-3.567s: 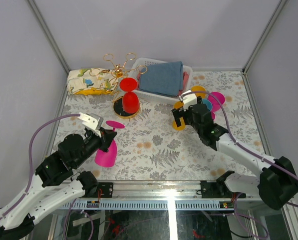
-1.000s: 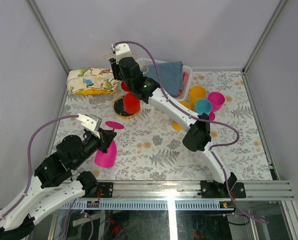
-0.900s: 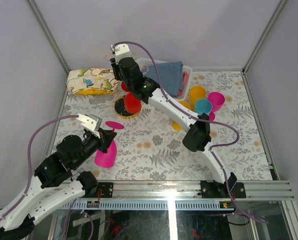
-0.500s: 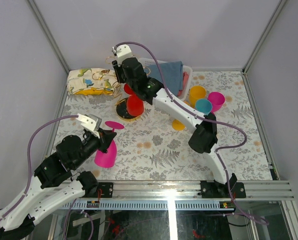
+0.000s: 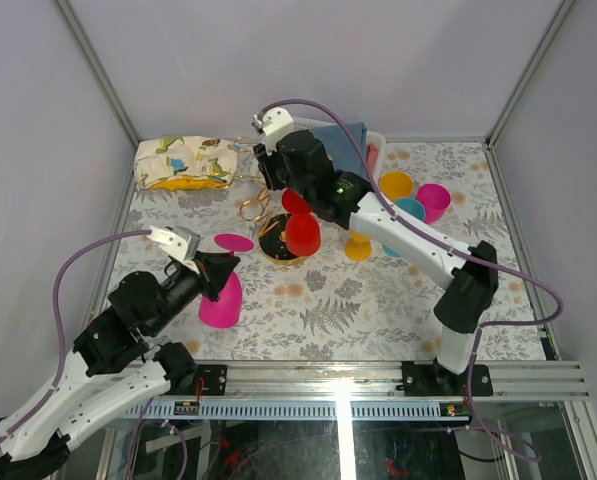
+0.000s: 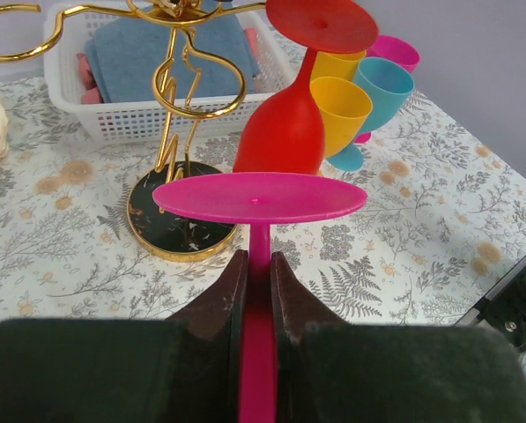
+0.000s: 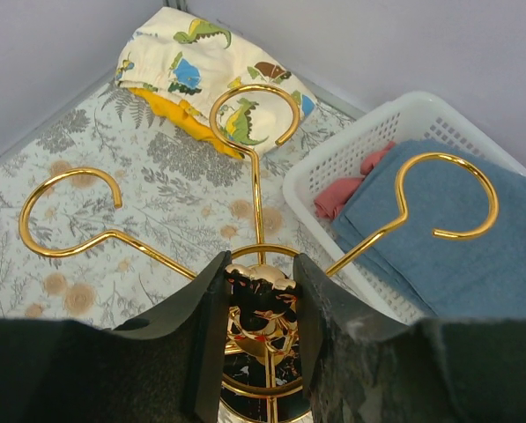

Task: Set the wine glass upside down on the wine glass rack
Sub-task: Move the wine rack to the center of the board, then turn the wine glass upside down at the wine rack.

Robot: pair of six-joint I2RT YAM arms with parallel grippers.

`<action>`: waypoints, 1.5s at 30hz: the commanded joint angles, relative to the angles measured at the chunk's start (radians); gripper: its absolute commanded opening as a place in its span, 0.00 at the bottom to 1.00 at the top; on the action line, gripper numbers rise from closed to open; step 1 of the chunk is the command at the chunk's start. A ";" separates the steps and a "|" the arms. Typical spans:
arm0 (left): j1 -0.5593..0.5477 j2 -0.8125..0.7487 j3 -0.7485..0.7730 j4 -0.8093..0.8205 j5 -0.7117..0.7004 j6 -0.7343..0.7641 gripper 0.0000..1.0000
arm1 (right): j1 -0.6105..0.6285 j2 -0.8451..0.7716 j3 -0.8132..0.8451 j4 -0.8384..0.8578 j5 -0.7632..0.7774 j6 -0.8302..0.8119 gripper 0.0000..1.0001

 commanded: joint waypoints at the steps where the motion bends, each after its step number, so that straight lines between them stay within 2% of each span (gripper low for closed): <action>1: 0.005 0.021 -0.041 0.174 0.035 -0.012 0.00 | -0.007 -0.144 -0.064 0.138 -0.003 -0.086 0.00; 6: 0.004 0.055 -0.076 0.304 0.006 -0.009 0.00 | -0.043 -0.212 -0.160 0.144 -0.071 -0.054 0.00; 11: 0.006 0.061 -0.150 0.509 -0.047 0.019 0.00 | -0.082 -0.237 -0.235 0.140 -0.164 -0.010 0.00; 20: 0.005 0.031 -0.300 0.878 -0.054 0.158 0.00 | -0.121 -0.203 -0.214 0.105 -0.284 0.041 0.00; 32: 0.029 0.191 -0.289 0.993 0.024 0.300 0.00 | -0.132 -0.193 -0.179 0.069 -0.338 0.069 0.00; 39: 0.253 0.239 -0.311 1.079 0.249 0.188 0.00 | -0.133 -0.193 -0.174 0.052 -0.348 0.066 0.00; 45: 0.402 0.317 -0.343 1.239 0.499 0.059 0.00 | -0.136 -0.165 -0.165 0.042 -0.357 0.063 0.00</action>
